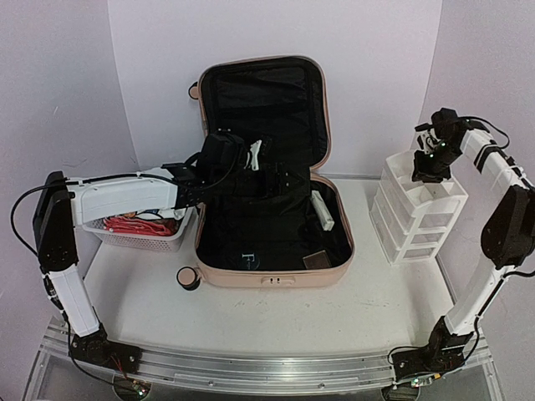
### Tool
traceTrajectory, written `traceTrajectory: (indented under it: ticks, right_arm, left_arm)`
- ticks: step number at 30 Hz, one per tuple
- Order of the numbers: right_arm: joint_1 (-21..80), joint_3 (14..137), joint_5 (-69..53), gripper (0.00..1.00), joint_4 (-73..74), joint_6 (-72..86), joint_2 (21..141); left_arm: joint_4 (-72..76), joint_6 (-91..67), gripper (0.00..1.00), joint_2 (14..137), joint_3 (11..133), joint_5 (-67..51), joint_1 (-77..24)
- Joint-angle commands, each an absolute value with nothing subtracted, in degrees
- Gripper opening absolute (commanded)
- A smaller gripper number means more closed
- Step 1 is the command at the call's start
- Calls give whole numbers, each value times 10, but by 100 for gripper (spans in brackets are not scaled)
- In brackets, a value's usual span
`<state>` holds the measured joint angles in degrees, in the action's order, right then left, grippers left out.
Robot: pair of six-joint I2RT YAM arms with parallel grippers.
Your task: Open, take out, and arrange the luggage
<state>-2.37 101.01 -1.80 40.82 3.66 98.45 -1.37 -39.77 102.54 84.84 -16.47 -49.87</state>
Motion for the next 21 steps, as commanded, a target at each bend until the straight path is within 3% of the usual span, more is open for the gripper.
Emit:
traceTrajectory:
  ticks: [1, 5, 21]
  right_arm:
    - [-25, 1004, -22, 23, 414, 34, 994]
    - [-24, 994, -43, 0, 414, 50, 984]
    - [-19, 842, -130, 0, 405, 105, 807]
  left_arm:
    - [28, -402, 91, 1035, 885, -208, -490]
    - [34, -426, 89, 1076, 920, -225, -498]
    - [132, -582, 83, 1314, 1181, -263, -590]
